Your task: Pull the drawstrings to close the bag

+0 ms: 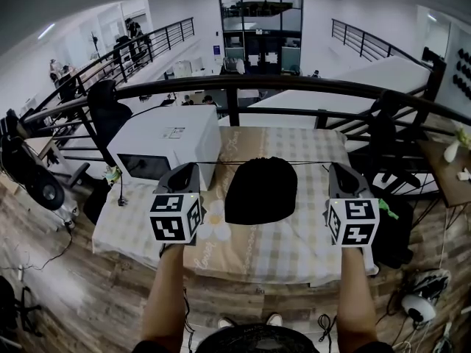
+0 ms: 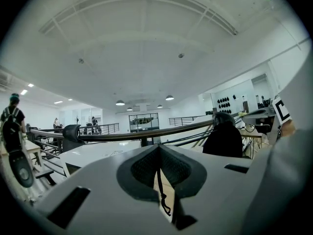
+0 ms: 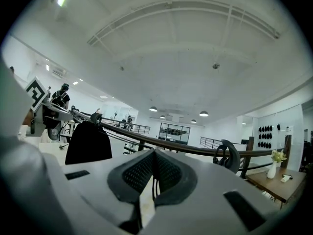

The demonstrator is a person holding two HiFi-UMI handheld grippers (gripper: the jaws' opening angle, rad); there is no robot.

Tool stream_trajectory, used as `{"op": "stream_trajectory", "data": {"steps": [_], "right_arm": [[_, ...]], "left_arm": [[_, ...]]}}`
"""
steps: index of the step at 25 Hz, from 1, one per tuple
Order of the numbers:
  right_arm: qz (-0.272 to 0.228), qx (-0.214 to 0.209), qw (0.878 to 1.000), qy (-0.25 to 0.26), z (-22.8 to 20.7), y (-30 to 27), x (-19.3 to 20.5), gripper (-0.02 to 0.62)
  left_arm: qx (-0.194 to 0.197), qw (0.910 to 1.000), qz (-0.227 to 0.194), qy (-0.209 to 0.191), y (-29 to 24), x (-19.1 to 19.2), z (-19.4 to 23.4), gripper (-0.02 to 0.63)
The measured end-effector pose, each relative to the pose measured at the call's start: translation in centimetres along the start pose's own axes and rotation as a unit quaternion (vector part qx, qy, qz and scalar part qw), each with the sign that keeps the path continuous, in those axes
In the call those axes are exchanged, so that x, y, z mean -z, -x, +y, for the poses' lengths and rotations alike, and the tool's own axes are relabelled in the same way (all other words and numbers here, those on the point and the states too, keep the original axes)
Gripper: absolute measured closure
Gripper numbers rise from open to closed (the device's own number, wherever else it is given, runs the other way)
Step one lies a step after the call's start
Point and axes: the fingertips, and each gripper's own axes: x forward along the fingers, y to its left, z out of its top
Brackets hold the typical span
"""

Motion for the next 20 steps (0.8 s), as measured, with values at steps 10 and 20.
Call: {"op": "stream_trajectory", "data": {"steps": [10,20], "right_arm": [[0.002,-0.019,1.000,-0.020,0.02,-0.03,0.07,0.577],[-0.005,-0.020,1.000,-0.021,-0.34,0.16,-0.42,0.577]], "left_arm": [[0.003,0.9999,-0.001,0.010,-0.26,-0.19,-0.02,0.580],[0.007,1.0000,0.002,0.006,-0.48,0.05,-0.33,0.580]]}}
